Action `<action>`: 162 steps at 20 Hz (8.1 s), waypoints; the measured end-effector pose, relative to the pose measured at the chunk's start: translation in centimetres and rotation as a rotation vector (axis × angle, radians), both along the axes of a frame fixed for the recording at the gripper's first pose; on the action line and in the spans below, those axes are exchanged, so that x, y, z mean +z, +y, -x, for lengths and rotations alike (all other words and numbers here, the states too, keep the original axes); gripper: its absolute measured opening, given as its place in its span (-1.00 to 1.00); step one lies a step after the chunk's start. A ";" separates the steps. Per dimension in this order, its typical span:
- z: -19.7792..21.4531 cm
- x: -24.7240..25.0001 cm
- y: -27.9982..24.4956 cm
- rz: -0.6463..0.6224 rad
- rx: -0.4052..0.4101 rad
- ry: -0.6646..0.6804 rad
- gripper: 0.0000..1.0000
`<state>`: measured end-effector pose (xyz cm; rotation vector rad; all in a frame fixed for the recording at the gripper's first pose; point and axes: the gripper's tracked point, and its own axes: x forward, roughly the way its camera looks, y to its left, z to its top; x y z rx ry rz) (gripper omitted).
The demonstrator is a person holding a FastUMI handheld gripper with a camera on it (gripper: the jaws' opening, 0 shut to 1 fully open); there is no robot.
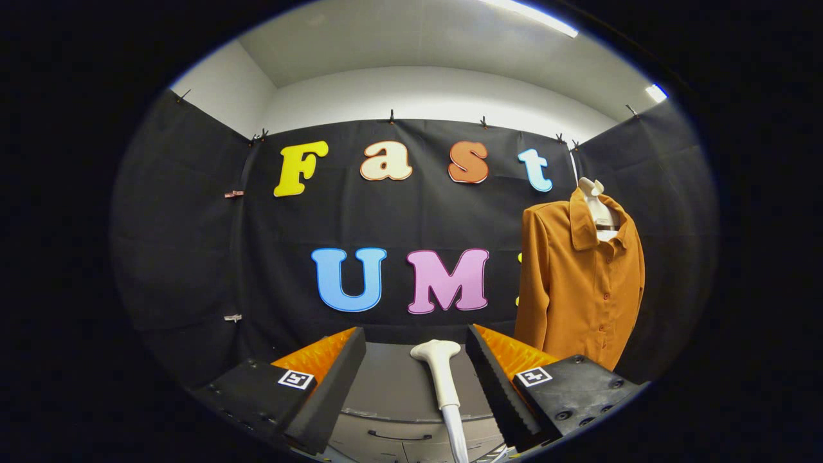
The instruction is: Iron the clothes twice with a garment steamer, once on the left side and once on the right side.
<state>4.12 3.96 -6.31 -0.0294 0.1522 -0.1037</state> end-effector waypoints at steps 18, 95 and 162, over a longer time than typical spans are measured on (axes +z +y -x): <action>-13.3 -16.8 -5.7 -0.078 0.026 0.439 0.97; -2.9 -1.4 -32.2 -0.126 -0.089 0.110 -0.09; -3.1 -12.4 -54.6 -0.228 -0.099 0.287 -0.09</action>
